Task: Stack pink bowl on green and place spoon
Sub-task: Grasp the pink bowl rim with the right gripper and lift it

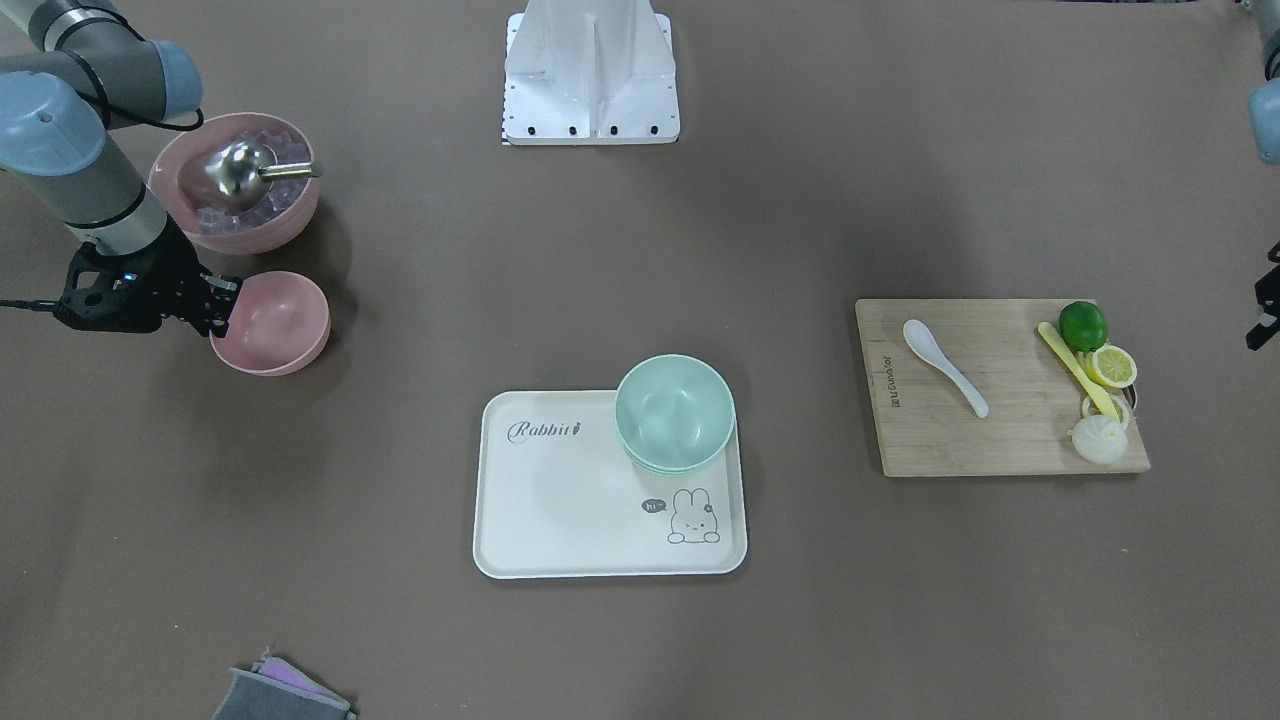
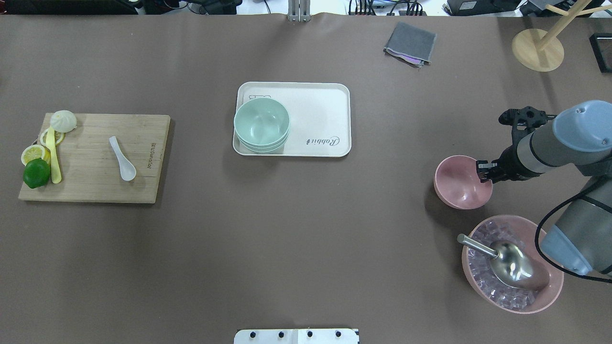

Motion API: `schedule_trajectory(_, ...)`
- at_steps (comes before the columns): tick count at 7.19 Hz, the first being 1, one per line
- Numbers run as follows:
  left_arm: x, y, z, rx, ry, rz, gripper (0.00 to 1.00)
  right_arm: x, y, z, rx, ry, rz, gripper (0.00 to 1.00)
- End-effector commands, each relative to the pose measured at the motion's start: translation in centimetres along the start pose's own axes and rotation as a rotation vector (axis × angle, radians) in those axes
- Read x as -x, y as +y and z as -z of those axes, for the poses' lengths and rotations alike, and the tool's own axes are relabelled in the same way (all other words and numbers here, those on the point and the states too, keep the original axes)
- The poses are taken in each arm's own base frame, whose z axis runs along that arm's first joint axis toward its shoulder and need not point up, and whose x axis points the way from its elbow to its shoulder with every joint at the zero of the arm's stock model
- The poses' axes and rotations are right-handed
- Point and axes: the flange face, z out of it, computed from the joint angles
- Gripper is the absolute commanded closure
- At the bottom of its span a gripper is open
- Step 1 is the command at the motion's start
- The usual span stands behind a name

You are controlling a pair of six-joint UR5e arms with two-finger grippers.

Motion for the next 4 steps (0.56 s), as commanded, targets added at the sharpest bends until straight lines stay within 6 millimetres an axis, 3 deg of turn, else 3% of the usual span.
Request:
schedule_trajectory(1, 0.0, 0.0, 0.0, 0.001, 0.000, 0.000, 0.01, 0.7, -4.1, 3.6, -0.070, -0.041, -0.027, 1.00)
schedule_trajectory(2, 0.0, 0.0, 0.0, 0.001, 0.000, 0.000, 0.01, 1.6, -6.4, 5.7, -0.088, -0.050, -0.056, 1.00)
schedule_trajectory(4, 0.0, 0.1, 0.0, 0.001, 0.000, 0.000, 0.01, 10.5, -10.1, 11.0, -0.095, -0.061, -0.069, 1.00)
